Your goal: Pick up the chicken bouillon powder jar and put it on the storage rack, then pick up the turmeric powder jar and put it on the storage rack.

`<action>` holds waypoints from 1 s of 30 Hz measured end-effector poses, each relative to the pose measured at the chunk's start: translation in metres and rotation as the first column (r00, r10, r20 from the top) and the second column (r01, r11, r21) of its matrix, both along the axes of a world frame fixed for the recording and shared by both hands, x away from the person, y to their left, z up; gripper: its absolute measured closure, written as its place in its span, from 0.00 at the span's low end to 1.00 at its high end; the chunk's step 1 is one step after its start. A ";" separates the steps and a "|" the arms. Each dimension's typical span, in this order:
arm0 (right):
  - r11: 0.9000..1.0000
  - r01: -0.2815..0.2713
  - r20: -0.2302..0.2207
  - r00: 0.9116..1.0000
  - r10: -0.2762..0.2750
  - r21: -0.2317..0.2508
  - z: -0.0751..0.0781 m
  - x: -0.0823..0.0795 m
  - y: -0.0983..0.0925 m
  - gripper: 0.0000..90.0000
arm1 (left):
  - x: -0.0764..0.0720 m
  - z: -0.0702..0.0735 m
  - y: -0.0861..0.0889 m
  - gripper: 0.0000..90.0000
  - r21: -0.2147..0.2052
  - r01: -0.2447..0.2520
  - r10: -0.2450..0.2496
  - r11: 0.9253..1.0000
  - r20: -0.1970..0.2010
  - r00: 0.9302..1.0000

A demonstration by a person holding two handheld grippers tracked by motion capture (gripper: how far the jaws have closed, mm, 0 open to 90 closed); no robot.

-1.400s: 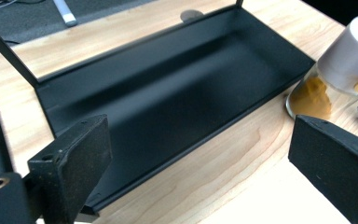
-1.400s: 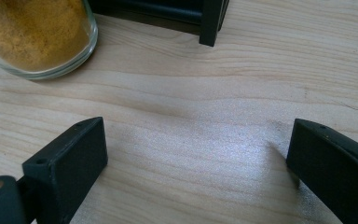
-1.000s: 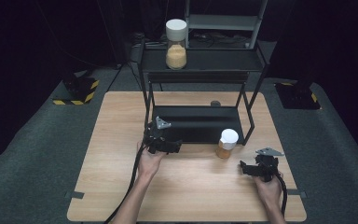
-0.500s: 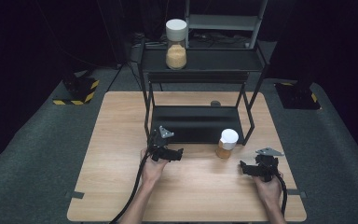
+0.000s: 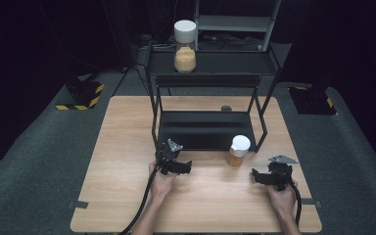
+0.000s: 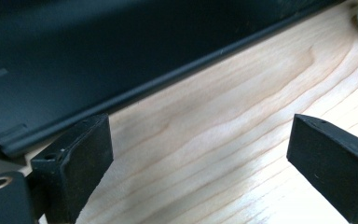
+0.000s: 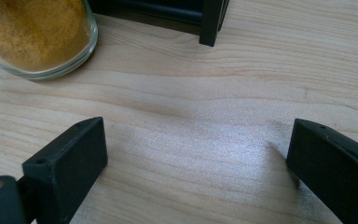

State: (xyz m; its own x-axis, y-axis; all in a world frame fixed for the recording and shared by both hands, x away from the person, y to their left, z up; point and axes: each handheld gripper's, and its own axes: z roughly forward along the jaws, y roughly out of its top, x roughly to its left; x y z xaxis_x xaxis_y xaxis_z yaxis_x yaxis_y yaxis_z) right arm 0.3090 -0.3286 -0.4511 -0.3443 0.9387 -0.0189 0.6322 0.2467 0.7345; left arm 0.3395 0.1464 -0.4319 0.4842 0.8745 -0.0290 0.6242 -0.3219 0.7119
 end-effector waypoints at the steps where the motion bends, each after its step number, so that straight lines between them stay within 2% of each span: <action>1: 1.000 0.000 0.000 1.000 0.000 0.000 0.000 0.000 0.000 0.05 | 0.000 -0.003 -0.001 0.08 0.001 -0.003 0.003 1.000 -0.002 1.000; 6: 1.000 0.000 0.000 1.000 0.000 0.000 0.000 0.000 0.000 0.05 | 0.000 -0.011 -0.005 0.07 0.010 -0.011 0.011 1.000 -0.018 1.000; 9: 1.000 0.000 0.000 1.000 0.000 0.000 0.000 0.000 0.000 0.05 | -0.003 -0.014 -0.009 0.07 0.033 -0.005 0.005 0.999 -0.002 1.000; 11: 1.000 0.000 0.000 1.000 0.000 0.000 0.000 0.000 0.000 0.05 | -0.003 -0.015 -0.009 0.06 0.031 -0.005 0.005 0.999 0.002 1.000; 13: 1.000 0.000 0.000 1.000 0.000 0.000 0.000 0.000 0.000 0.05 | -0.009 -0.022 -0.006 0.06 0.015 -0.007 0.006 1.000 0.035 0.999; 23: 1.000 0.001 -0.001 1.000 -0.001 0.001 0.000 0.000 0.000 0.05 | -0.010 -0.022 -0.006 0.06 0.013 -0.007 0.007 1.000 0.036 0.999; 30: 1.000 0.016 -0.011 1.000 -0.017 -0.005 0.001 0.004 0.007 0.00 | -0.010 -0.022 -0.006 0.06 0.014 -0.007 0.007 1.000 0.036 0.999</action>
